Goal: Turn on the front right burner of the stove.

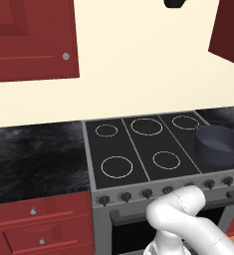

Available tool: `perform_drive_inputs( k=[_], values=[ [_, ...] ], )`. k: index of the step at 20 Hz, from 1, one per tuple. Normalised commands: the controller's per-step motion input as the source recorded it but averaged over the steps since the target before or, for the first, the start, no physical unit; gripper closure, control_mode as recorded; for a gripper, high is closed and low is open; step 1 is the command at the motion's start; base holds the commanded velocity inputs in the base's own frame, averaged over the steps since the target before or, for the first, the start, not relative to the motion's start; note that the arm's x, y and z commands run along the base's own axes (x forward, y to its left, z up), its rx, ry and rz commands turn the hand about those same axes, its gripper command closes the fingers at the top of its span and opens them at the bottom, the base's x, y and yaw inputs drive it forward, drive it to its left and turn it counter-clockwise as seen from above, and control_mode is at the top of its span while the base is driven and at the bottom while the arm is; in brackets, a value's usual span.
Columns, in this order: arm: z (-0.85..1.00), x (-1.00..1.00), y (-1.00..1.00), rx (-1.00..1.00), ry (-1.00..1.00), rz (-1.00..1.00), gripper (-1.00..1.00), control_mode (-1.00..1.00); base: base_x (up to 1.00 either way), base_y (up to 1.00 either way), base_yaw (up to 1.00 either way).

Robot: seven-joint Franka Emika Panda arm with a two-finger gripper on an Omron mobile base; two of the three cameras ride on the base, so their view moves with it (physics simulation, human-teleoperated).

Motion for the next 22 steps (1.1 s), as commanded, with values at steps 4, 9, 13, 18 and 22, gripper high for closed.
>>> perform_drive_inputs(
  k=[4, 9, 13, 18, 22],
  values=[
    [-0.31, 0.36, -0.21, 0.04, 0.00, 0.00, -1.00, -1.00, 0.00, 0.00, 0.00],
    [-0.25, 0.29, -0.26, 0.06, 0.00, 0.00, -1.00, -1.00, 0.00, 0.00, 0.00],
    [-0.24, 0.21, -0.16, 0.05, 0.00, 0.00, -1.00, -1.00, 0.00, 0.00, 0.00],
    [-0.19, 0.24, -0.01, 0.03, 0.00, 0.00, -1.00, -1.00, 0.00, 0.00, 0.00],
    [-0.04, 0.33, 0.00, 0.06, 0.00, 0.00, 1.00, -1.00, 0.00, 0.00, 0.00]
  ],
)
